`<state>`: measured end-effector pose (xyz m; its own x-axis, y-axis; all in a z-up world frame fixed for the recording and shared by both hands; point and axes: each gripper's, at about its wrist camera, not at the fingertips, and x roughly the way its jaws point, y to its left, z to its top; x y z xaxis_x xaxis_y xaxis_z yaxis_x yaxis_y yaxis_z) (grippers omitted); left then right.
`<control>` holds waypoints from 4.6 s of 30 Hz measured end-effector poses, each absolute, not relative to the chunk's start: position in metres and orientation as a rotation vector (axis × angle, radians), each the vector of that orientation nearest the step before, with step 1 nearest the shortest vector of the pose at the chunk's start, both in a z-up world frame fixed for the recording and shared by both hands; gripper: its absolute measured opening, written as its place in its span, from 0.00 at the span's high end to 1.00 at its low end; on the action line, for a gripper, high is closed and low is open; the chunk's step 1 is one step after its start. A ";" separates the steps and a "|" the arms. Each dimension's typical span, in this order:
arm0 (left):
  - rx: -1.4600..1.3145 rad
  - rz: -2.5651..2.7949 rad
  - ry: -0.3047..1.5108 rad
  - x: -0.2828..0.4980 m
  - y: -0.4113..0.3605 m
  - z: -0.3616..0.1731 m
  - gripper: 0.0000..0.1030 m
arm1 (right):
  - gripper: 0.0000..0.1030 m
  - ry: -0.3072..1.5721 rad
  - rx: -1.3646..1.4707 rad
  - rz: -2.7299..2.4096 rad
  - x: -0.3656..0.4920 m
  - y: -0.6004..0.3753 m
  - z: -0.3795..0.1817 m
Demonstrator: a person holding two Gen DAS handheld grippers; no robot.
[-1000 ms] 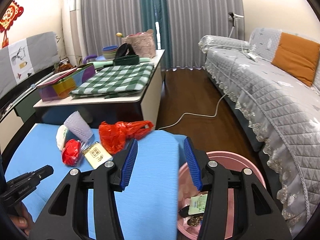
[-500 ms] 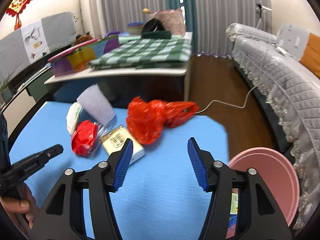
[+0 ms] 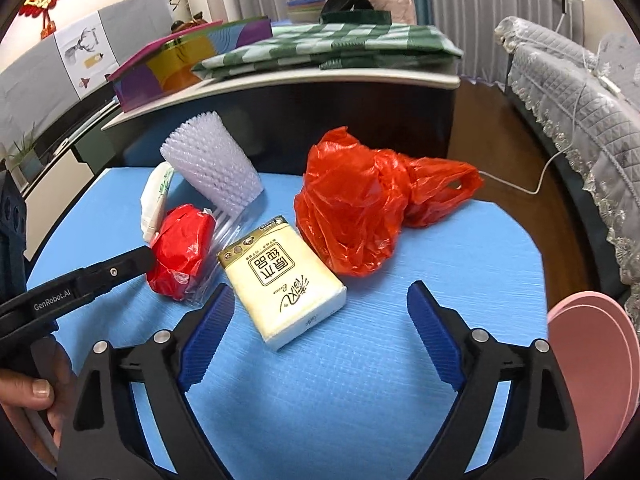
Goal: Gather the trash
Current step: 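Grasp the red plastic bag with the left tool while the right tool grasps the cream tissue pack, then carry the red bag and tissue pack over the pink bin and open both tools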
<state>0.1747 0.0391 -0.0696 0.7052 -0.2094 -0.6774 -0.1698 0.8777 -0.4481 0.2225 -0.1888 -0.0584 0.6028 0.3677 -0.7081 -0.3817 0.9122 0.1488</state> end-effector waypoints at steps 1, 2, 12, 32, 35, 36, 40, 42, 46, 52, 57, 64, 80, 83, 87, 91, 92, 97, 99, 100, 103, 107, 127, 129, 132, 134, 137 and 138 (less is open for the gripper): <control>-0.526 -0.030 0.803 0.176 0.040 -0.072 0.57 | 0.15 0.819 -0.017 0.437 0.224 -0.188 -0.059; -0.536 -0.033 0.803 0.177 0.040 -0.073 0.55 | 0.15 0.823 -0.016 0.440 0.226 -0.188 -0.060; -0.616 -0.084 0.797 0.179 0.046 -0.081 0.59 | 0.15 0.867 -0.031 0.474 0.232 -0.173 -0.072; -0.428 -0.074 0.707 0.146 0.026 -0.026 0.86 | 0.43 0.777 -0.040 0.468 0.203 -0.189 -0.035; -0.403 -0.070 0.698 0.136 0.021 -0.018 0.86 | 0.43 0.754 -0.036 0.461 0.191 -0.195 -0.025; -0.397 -0.068 0.695 0.133 0.021 -0.016 0.86 | 0.43 0.748 -0.035 0.458 0.189 -0.196 -0.023; -0.348 -0.055 0.684 0.117 0.012 -0.008 0.86 | 0.43 0.716 -0.032 0.439 0.172 -0.207 -0.010; -0.326 -0.050 0.678 0.114 0.007 -0.005 0.86 | 0.43 0.703 -0.032 0.427 0.165 -0.212 -0.005; -0.283 -0.043 0.662 0.103 -0.004 0.002 0.86 | 0.43 0.678 -0.020 0.400 0.151 -0.228 0.006; -0.242 -0.038 0.644 0.091 -0.016 0.010 0.86 | 0.43 0.652 -0.001 0.359 0.135 -0.249 0.018; -0.220 -0.043 0.633 0.086 -0.028 0.012 0.86 | 0.43 0.635 0.020 0.313 0.125 -0.272 0.028; -0.182 -0.054 0.625 0.081 -0.049 0.015 0.86 | 0.43 0.601 0.039 0.252 0.116 -0.305 0.036; -0.126 -0.100 0.615 0.076 -0.091 0.022 0.86 | 0.43 0.557 0.107 0.155 0.110 -0.359 0.052; -0.123 -0.104 0.618 0.076 -0.096 0.022 0.86 | 0.43 0.558 0.120 0.140 0.110 -0.367 0.053; -0.119 -0.109 0.618 0.075 -0.102 0.023 0.86 | 0.43 0.555 0.132 0.124 0.111 -0.374 0.055; -0.115 -0.114 0.616 0.076 -0.107 0.025 0.86 | 0.43 0.543 0.127 0.110 0.109 -0.378 0.059; -0.113 -0.115 0.616 0.076 -0.109 0.025 0.86 | 0.43 0.541 0.124 0.106 0.109 -0.379 0.060; -0.113 -0.123 0.622 0.078 -0.116 0.023 0.86 | 0.43 0.531 0.113 0.086 0.107 -0.384 0.063; -0.111 -0.126 0.623 0.079 -0.119 0.023 0.86 | 0.43 0.527 0.112 0.080 0.106 -0.387 0.063; -0.109 -0.129 0.623 0.079 -0.121 0.023 0.86 | 0.43 0.525 0.113 0.075 0.106 -0.389 0.064; -0.104 -0.139 0.623 0.080 -0.129 0.024 0.86 | 0.43 0.520 0.116 0.063 0.105 -0.394 0.065; -0.101 -0.153 0.628 0.083 -0.138 0.023 0.86 | 0.43 0.523 0.127 0.045 0.107 -0.401 0.065; -0.083 -0.211 0.642 0.104 -0.177 0.024 0.86 | 0.43 0.528 0.178 0.004 0.118 -0.423 0.062; -0.082 -0.216 0.644 0.107 -0.181 0.023 0.86 | 0.43 0.529 0.182 -0.001 0.119 -0.426 0.061; -0.076 -0.226 0.648 0.111 -0.188 0.021 0.86 | 0.43 0.533 0.185 -0.013 0.121 -0.431 0.058; -0.072 -0.233 0.649 0.113 -0.194 0.021 0.86 | 0.43 0.535 0.186 -0.016 0.122 -0.434 0.057; -0.066 -0.245 0.657 0.117 -0.205 0.018 0.86 | 0.43 0.538 0.184 -0.028 0.122 -0.441 0.054; -0.063 -0.250 0.658 0.119 -0.208 0.017 0.86 | 0.43 0.540 0.188 -0.032 0.122 -0.445 0.053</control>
<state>0.1185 -0.2081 0.0173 0.7621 -0.2494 -0.5975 0.2097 0.9682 -0.1365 0.1223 -0.4446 0.0527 0.8576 0.0190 -0.5139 0.0798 0.9823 0.1695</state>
